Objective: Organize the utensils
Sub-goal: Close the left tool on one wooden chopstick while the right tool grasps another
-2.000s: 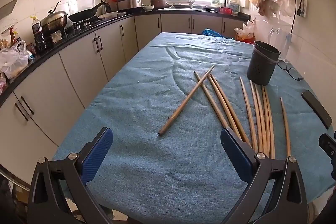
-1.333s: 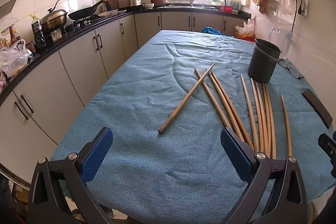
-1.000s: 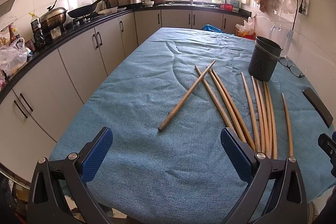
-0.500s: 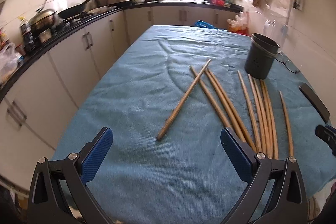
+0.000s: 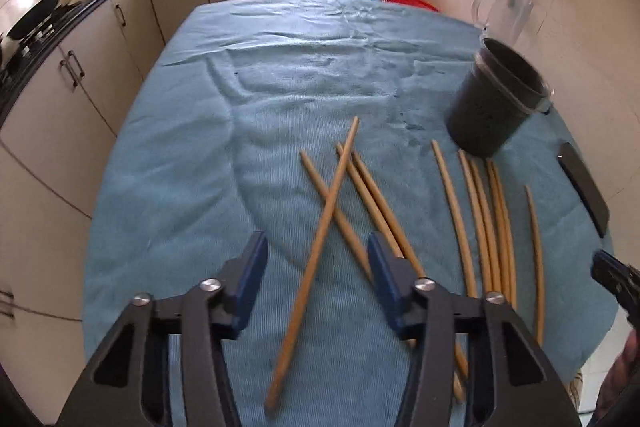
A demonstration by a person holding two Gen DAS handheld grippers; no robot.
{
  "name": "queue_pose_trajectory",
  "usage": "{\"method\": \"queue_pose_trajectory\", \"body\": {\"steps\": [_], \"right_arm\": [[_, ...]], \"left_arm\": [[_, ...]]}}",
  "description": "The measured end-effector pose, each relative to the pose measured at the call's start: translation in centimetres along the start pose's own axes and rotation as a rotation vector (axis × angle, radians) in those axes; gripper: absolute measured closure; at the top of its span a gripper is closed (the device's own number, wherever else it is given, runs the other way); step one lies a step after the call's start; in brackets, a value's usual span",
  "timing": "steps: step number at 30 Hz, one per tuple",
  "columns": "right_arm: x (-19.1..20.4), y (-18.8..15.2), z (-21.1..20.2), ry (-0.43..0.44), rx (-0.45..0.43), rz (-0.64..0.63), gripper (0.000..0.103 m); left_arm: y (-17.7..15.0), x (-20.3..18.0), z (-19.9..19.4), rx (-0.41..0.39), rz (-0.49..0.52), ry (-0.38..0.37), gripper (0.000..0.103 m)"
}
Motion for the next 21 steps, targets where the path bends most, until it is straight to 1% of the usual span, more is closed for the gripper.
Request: {"method": "queue_pose_trajectory", "body": {"steps": [1,2,3,4,5,6,7,8,10,13,16,19,21], "right_arm": [[-0.2,0.1,0.2,-0.024,0.023,-0.008,0.057],[-0.2,0.2,0.3,-0.03,0.031,-0.009,0.057],[-0.3,0.1,0.4,-0.039,0.043,-0.014,0.057],[-0.3,0.2,0.5,-0.04,0.047,-0.012,0.057],[-0.5,0.2,0.5,-0.047,0.052,-0.014,0.057],[-0.5,0.3,0.5,-0.05,0.051,-0.016,0.057],[-0.6,0.4,0.5,-0.043,0.041,-0.012,0.057],[-0.8,0.7,0.5,-0.025,0.021,-0.002,0.057],[-0.9,0.8,0.5,-0.024,0.022,0.006,0.057],[-1.0,0.9,0.6,-0.018,0.018,0.008,0.057],[-1.1,1.0,1.0,-0.014,0.03,0.021,0.057],[-1.3,1.4,1.8,-0.008,0.049,0.043,0.057],[-1.5,1.5,2.5,-0.021,0.074,0.054,0.058]], "left_arm": [[0.5,-0.3,0.7,0.019,0.019,-0.015,0.058],[1.1,-0.6,1.5,0.032,0.034,0.001,0.064],[1.4,-0.7,2.2,0.043,0.048,0.014,0.064],[1.8,-1.2,2.9,0.062,0.078,0.006,0.064],[2.1,-1.5,3.7,0.075,0.103,0.017,0.069],[2.2,-1.6,4.1,0.077,0.108,0.043,0.074],[2.5,-1.6,4.9,0.091,0.113,0.065,0.08],[2.5,-1.5,5.3,0.104,0.11,0.057,0.084],[2.8,-1.3,6.3,0.134,0.089,0.042,0.089],[3.4,-1.4,6.6,0.127,0.087,0.036,0.092],[3.5,-0.8,6.4,0.118,0.048,0.03,0.094],[3.4,0.2,6.2,0.102,-0.02,0.015,0.096],[3.0,1.2,5.7,0.087,-0.067,0.0,0.097]]}}
Point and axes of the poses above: each gripper's, at about its wrist camera, not at the fingertips, and z roughly the way its jaws point, x to its left, y to its top, the point moved 3 cm from there along z, roughly the way its jaws point, and after that the axes turned 7 degrees about -x, right-handed, at the moved point
